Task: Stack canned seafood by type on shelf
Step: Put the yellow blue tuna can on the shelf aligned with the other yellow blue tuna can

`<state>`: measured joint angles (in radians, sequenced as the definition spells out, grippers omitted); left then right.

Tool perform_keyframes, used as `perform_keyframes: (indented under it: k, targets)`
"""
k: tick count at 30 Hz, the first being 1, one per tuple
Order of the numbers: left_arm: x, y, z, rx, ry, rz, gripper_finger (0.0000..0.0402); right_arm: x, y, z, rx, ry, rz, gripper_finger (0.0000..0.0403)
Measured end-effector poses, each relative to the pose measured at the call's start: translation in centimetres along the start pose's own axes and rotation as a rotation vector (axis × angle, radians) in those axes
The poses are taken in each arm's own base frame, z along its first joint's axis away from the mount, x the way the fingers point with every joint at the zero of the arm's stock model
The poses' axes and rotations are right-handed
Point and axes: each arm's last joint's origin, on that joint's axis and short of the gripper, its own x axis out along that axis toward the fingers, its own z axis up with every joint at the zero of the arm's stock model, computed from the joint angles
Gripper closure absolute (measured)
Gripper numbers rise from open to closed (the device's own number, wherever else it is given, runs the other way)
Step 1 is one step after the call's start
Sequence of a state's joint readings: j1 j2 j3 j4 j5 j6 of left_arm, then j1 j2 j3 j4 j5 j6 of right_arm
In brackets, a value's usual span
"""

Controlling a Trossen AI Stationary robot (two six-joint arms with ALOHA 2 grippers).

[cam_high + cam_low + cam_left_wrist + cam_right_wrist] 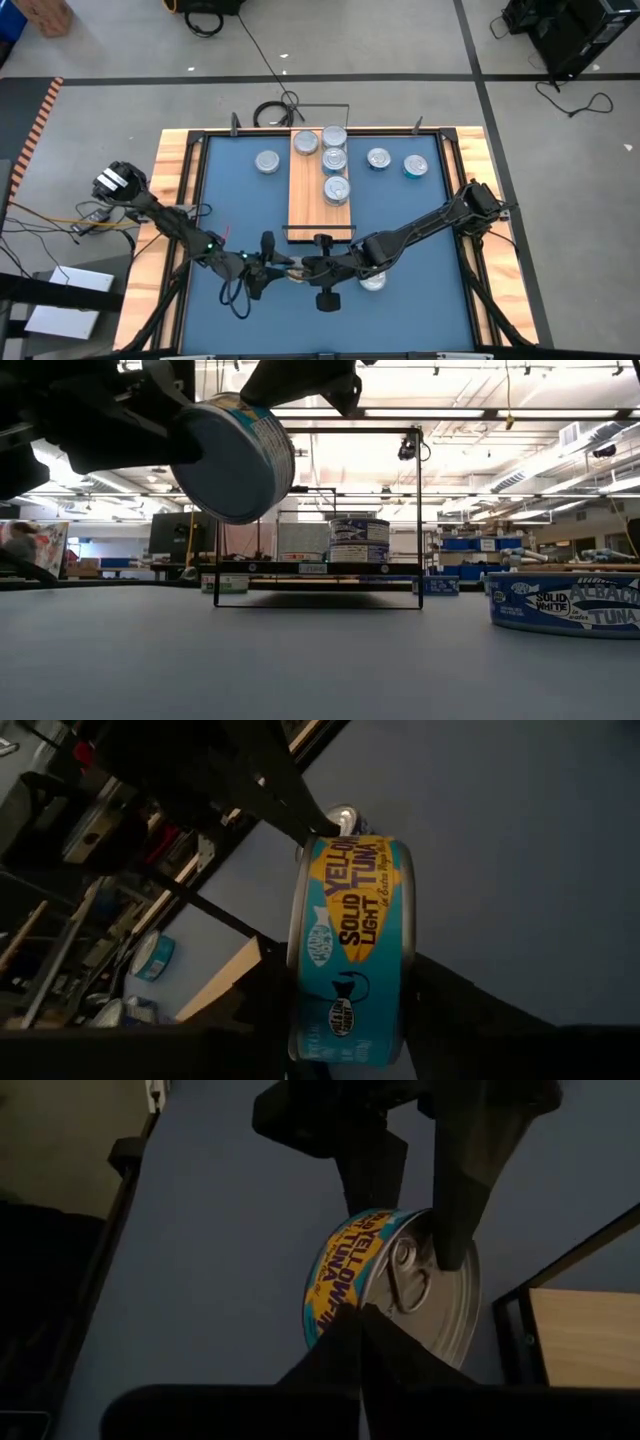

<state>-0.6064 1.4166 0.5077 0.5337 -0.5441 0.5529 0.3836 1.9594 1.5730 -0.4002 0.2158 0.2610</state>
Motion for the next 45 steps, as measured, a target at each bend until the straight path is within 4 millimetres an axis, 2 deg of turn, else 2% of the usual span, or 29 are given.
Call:
perform_keyframes:
  k: [5, 11, 17, 22, 27, 30, 34, 40, 45]
  targets:
    - [-0.3, 0.0, 1.5, 0.067, 0.087, 0.054, 0.0251, -0.4, 0.3, 0.0, -0.005, 0.002, 0.003, 0.0378]
    - [-0.9, 0.4, 4.9, 0.171, 0.158, 0.094, 0.0251, -2.6, 1.5, 0.3, -0.021, -0.023, 0.007, 0.0369]
    - [-1.8, 1.6, 7.8, 0.266, 0.248, 0.155, 0.0251, -5.2, 2.5, 0.5, -0.04, -0.052, -0.01, 0.0371]
    - [-3.0, 3.4, 8.9, 0.341, 0.36, 0.258, 0.0251, -6.1, 3.9, -0.1, -0.073, -0.036, 0.013, 0.0377]
    - [-5.2, 6.2, 10.1, 0.314, 0.354, 0.297, 0.0251, -6.3, 4.2, -0.4, -0.063, -0.028, 0.0, 0.0391]
    - [-6.6, 8.1, 10.0, 0.285, 0.362, 0.335, 0.0251, -6.4, 4.4, -0.5, -0.071, -0.026, -0.018, 0.0394]
    - [-7.6, 10.5, 8.7, 0.272, 0.424, 0.366, 0.0251, -6.4, 4.4, -0.6, -0.072, -0.024, -0.022, 0.0391]
    - [-7.2, 13.3, 6.4, 0.239, 0.538, 0.362, 0.0251, -6.1, 4.1, -0.9, -0.14, 0.002, -0.038, 0.0398]
    - [-6.6, 15.2, 4.9, 0.163, 0.56, 0.318, 0.0251, -4.5, 3.3, -2.5, -0.142, 0.004, -0.048, 0.04]
